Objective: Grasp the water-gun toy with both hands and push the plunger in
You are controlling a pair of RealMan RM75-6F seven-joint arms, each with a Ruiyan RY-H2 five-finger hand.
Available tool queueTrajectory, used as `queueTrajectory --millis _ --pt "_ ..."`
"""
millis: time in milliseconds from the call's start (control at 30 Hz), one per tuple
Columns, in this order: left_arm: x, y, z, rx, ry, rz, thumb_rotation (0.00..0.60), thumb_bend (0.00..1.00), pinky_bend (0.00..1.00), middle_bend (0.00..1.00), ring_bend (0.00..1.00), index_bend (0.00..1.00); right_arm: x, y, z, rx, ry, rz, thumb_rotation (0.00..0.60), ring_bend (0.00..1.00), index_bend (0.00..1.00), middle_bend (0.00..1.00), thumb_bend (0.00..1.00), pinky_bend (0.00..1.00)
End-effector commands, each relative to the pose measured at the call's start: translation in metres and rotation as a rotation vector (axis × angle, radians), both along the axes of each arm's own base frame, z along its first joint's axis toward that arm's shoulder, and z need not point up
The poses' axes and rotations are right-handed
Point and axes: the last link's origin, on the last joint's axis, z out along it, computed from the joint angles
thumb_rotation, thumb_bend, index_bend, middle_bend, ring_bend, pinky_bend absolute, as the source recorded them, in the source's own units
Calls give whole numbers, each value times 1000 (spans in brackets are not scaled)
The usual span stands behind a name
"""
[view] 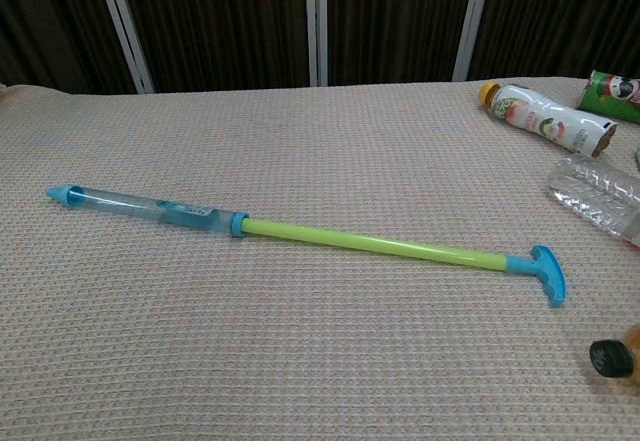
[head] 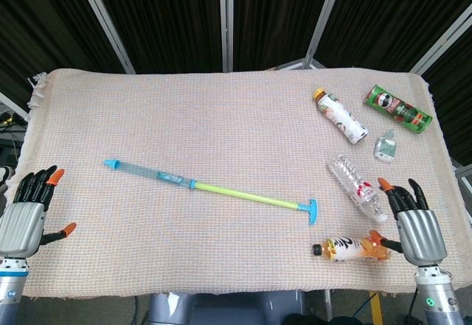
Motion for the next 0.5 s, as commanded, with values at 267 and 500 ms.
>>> queueTrajectory --millis 267,500 --pt "-6 8 -8 -22 33 29 600 0 0 0 0 0 67 -78 -69 316 69 57 600 1000 285 1000 0 1000" --pt "-10 9 -10 -24 44 48 600 0 0 0 0 0 79 -108 -115 409 75 -33 600 1000 422 1000 56 1000"
